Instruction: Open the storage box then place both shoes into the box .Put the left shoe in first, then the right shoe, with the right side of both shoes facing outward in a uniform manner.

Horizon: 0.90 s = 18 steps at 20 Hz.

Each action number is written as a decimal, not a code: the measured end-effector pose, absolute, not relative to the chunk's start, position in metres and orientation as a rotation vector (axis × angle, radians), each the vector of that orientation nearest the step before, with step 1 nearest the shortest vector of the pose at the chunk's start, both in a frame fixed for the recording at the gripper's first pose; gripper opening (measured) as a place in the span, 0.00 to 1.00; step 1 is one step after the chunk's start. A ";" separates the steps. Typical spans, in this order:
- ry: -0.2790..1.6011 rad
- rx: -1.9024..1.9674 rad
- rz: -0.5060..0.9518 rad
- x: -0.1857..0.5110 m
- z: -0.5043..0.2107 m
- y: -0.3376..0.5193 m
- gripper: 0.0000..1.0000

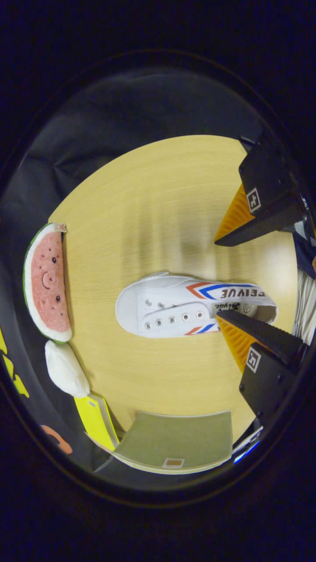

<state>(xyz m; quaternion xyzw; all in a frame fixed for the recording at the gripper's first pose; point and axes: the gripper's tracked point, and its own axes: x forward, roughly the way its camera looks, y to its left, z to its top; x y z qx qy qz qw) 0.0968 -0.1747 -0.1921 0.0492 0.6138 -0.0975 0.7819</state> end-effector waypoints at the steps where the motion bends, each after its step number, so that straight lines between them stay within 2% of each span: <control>1: 1.324 0.114 -0.208 0.100 -0.196 -0.174 0.93; 2: 1.331 0.131 -0.203 0.102 -0.197 -0.171 0.90; 3: 1.335 0.143 -0.197 0.105 -0.199 -0.168 0.81; 4: 1.340 0.154 -0.173 0.107 -0.204 -0.165 0.78; 7: 1.364 0.171 -0.172 0.109 -0.208 -0.159 0.50; 9: 1.364 0.152 -0.194 0.108 -0.204 -0.161 0.25; 10: 1.358 0.204 -0.198 0.112 -0.205 -0.159 0.20; 11: 1.360 0.248 -0.180 0.112 -0.204 -0.155 0.06; 18: 1.274 0.308 -0.154 0.099 -0.162 -0.144 0.06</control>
